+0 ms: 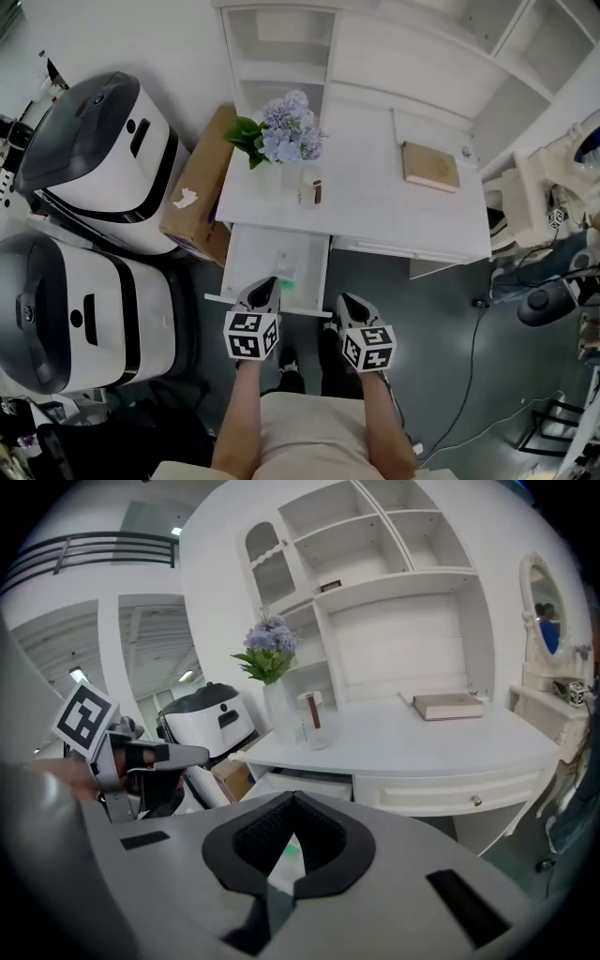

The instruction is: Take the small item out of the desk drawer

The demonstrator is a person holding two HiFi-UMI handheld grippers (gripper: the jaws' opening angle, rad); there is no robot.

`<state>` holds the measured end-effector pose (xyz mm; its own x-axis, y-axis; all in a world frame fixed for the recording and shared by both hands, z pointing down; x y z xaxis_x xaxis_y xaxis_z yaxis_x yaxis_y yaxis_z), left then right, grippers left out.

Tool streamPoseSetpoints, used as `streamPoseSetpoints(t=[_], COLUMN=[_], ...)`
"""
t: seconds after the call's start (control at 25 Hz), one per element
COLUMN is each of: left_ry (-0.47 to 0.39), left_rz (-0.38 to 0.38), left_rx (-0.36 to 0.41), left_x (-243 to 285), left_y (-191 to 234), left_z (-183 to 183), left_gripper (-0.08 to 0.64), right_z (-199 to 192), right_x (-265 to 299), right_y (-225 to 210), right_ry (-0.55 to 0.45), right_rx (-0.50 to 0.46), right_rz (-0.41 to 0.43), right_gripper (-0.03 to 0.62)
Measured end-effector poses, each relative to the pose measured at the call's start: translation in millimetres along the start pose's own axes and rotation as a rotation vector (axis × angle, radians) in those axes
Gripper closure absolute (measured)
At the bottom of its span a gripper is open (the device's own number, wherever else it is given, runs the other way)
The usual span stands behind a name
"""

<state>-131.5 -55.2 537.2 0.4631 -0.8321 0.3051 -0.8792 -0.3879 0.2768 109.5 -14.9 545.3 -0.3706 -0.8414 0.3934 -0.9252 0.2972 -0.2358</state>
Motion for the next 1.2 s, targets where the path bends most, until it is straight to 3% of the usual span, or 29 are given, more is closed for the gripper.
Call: streamPoseSetpoints(t=[0.32, 0.68, 1.2], left_ry=[0.008, 0.078, 0.325], left_rz=[0.059, 0.090, 0.072], left_rx=[0.014, 0.041, 0.042], left_x=[51.8, 110.0, 178.6], left_y=[3.6, 27.1, 43.8], left_z=[-0.6, -21.3, -71.8], left_gripper=[0.543, 0.535, 0.394], right_z=[17.3, 19.5, 6.1], right_x=[36.9, 69.0, 106.3], right_y=[-32.8, -68.7, -95.4], right_ry=[0.024, 0.072, 0.169], right_rx=[-0.013, 0.001, 0.031], right_rz=[0.088, 0.110, 0.159], right_gripper=[0.572, 0.572, 0.572])
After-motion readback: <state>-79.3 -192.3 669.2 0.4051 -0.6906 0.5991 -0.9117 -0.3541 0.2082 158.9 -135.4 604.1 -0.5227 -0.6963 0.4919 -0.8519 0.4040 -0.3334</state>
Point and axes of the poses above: the fingertips, and each gripper's own axes: x forward along the fingers, y to its left, z out of its top, the point moved 10 cm from there along -x, backward along the fingers, and after that the axes turned 11 degrees about -y, right-handed, at the moved point
